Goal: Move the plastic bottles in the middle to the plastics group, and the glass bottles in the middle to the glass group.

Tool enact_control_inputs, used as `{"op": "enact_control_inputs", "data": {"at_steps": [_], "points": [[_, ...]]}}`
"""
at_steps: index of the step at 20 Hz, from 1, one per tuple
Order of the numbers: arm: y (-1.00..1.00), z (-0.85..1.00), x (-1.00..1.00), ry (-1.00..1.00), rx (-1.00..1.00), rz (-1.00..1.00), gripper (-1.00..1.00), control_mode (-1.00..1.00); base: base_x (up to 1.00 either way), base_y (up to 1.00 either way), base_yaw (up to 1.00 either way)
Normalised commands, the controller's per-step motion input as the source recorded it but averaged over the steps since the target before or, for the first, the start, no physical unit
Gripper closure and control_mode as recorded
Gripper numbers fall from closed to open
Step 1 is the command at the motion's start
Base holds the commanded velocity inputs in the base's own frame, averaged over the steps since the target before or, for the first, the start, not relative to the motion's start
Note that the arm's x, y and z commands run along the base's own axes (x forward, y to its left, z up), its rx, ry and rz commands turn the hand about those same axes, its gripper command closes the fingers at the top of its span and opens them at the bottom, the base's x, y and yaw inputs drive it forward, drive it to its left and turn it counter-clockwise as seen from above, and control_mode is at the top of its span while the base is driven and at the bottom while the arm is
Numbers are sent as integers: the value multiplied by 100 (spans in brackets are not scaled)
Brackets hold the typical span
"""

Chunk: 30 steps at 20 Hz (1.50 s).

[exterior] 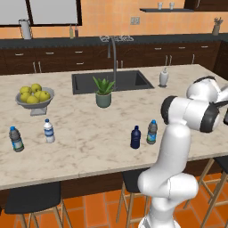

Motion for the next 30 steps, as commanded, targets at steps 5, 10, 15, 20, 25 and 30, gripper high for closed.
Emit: {"op": "enact_control_inputs", "data": {"at_steps": [5,10,15,20,25,30], "points": [[9,54,-4,-3,0,0,-100,-100,0,0,0],[43,37,-11,0,0,0,-100,-100,0,0,0],[77,2,-30,0,-1,0,-100,-100,0,0,0],[73,0,-58,7,0,1,-100,-100,0,0,0],[96,0,-56,15,-1,6,-100,-100,0,0,0],[100,5,-23,10,0,9,-100,-100,0,0,0]]}}
